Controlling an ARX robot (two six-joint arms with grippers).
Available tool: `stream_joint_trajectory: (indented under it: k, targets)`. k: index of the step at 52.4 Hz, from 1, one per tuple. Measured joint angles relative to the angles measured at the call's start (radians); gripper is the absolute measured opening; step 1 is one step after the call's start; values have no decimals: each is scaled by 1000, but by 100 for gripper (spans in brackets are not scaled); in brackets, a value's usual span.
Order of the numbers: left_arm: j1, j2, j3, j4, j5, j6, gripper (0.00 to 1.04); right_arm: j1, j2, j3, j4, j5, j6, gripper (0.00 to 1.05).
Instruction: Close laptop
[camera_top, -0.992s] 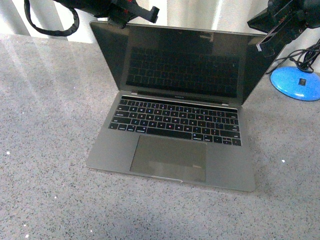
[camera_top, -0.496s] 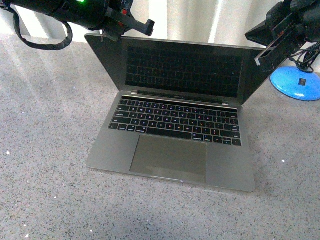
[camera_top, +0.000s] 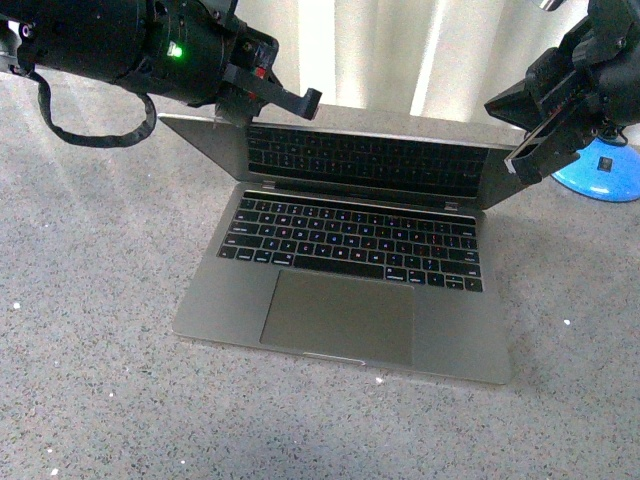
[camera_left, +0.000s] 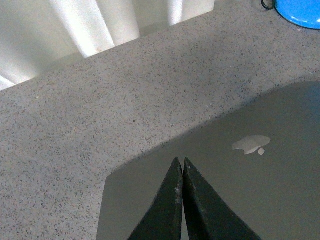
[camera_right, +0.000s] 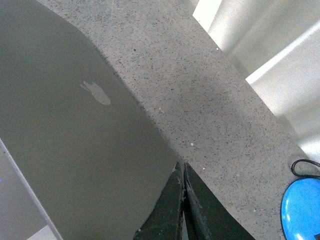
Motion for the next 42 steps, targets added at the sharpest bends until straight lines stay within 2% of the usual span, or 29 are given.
stream_joint_trajectory:
  k: [42]
  targets:
    - [-46,-11,-87,24,-12,-50,4,-9,-23,-129,46,-5,36,1]
